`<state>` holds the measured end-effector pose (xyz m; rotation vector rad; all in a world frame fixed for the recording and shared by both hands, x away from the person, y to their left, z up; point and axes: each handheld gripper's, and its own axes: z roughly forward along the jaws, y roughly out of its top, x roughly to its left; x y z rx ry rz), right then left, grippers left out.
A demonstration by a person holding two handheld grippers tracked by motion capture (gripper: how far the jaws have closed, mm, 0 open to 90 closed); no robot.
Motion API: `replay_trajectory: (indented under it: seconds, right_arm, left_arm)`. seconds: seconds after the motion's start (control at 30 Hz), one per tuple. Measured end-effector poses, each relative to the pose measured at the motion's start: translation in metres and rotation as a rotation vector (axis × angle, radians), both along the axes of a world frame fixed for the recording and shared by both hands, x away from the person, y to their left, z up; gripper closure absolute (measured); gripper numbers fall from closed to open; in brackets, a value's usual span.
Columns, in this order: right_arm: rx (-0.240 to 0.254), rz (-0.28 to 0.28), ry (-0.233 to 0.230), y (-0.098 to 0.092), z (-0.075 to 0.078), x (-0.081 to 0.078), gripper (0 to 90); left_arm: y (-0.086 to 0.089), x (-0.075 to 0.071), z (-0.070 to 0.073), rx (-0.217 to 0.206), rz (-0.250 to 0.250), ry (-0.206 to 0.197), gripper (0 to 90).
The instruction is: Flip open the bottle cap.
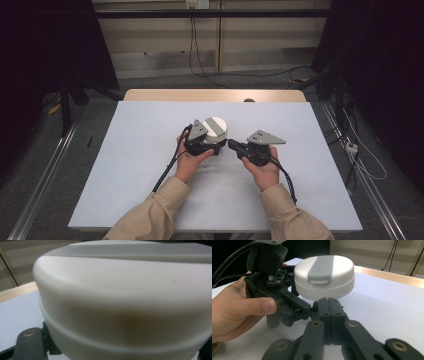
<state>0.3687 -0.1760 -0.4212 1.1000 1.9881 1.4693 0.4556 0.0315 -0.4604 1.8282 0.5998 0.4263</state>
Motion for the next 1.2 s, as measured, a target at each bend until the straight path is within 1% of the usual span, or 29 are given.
replay_trajectory:
  seconds: [0.1, 0.17, 0.37, 0.57, 0.67, 0.73, 1.03, 1.13, 1.2]
  right_arm:
    - [-0.004, 0.004, 0.002, 0.002, 0.001, 0.001, 90.0]
    - [-0.008, 0.008, 0.004, 0.003, 0.001, 0.002, 90.0]
    - [-0.018, 0.022, 0.009, 0.009, 0.001, 0.007, 90.0]
    - [-0.018, 0.016, 0.008, 0.010, 0.002, 0.008, 90.0]
    - [-0.024, 0.015, 0.003, 0.010, 0.004, 0.009, 90.0]
    - [-0.016, 0.018, 0.001, 0.011, 0.005, 0.010, 90.0]
    - [-0.023, 0.023, -0.012, 0.015, 0.010, 0.011, 90.0]
    - [-0.018, 0.029, -0.010, 0.016, 0.010, 0.011, 90.0]
    - [-0.012, 0.031, -0.018, 0.018, 0.012, 0.012, 90.0]
  left_arm:
    - [0.000, 0.000, 0.000, 0.001, -0.007, 0.001, 18.5]
    - [-0.001, 0.000, 0.000, -0.007, -0.004, 0.005, 18.5]
    - [-0.001, 0.000, 0.000, -0.006, -0.004, 0.005, 18.6]
    - [-0.001, 0.000, 0.000, -0.007, -0.011, 0.006, 18.6]
    - [-0.001, 0.000, 0.000, -0.008, -0.007, 0.007, 18.5]
    - [-0.001, 0.000, 0.000, -0.008, -0.009, 0.008, 18.6]
    - [-0.001, 0.000, 0.000, -0.006, -0.006, 0.006, 18.5]
    - [-0.001, 0.000, 0.000, -0.006, -0.003, 0.006, 18.5]
    - [0.000, 0.000, 0.000, -0.002, 0.003, 0.003, 18.5]
